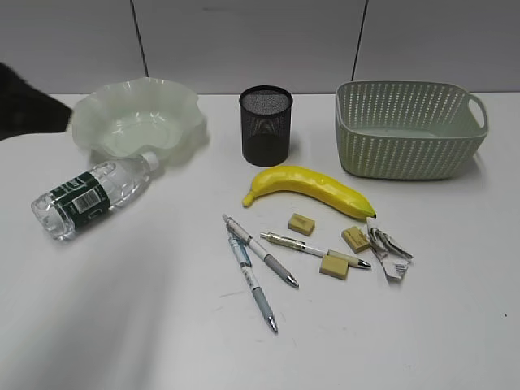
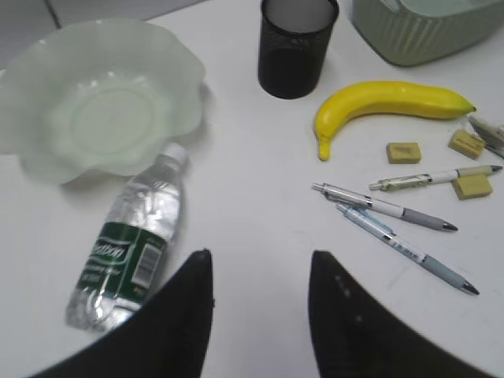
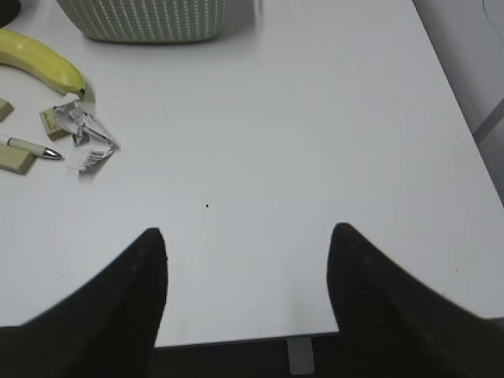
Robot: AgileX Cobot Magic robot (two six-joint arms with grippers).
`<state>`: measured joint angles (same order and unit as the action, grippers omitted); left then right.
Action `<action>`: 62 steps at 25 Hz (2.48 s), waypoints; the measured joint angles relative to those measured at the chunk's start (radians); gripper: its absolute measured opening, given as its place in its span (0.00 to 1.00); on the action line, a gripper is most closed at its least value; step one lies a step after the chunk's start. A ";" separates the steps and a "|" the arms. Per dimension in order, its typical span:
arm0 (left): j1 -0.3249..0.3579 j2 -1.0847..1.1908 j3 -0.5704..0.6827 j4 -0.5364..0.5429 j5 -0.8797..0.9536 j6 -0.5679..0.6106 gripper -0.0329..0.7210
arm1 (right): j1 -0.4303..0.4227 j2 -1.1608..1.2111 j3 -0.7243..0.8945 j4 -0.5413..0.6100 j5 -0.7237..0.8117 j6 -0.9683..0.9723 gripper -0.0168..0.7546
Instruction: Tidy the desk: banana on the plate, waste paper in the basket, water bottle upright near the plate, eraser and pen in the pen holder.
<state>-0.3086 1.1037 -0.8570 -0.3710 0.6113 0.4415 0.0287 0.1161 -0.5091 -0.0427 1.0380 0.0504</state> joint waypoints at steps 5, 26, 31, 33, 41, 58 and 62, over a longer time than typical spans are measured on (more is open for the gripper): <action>-0.129 0.331 -0.238 -0.012 0.079 0.068 0.49 | 0.000 -0.047 0.000 0.001 0.000 0.000 0.68; -0.314 1.251 -1.185 0.228 0.417 0.013 0.76 | 0.000 -0.049 0.000 0.001 0.000 0.000 0.68; -0.314 1.309 -1.210 0.258 0.401 0.002 0.76 | 0.000 -0.049 0.000 0.001 0.000 0.000 0.68; -0.314 1.328 -1.211 0.289 0.389 -0.003 0.76 | 0.000 -0.049 0.000 0.001 0.000 0.000 0.68; -0.315 1.368 -1.212 0.307 0.347 -0.011 0.65 | 0.000 -0.049 0.000 0.001 0.000 0.000 0.68; -0.315 1.289 -1.215 0.308 0.433 -0.037 0.45 | 0.000 -0.049 0.000 0.001 0.000 0.000 0.68; -0.315 1.216 -1.215 0.307 0.506 -0.040 0.45 | 0.000 -0.049 0.000 0.001 0.000 0.000 0.68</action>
<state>-0.6235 2.3198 -2.0718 -0.0640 1.1174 0.4018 0.0287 0.0668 -0.5091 -0.0416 1.0380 0.0504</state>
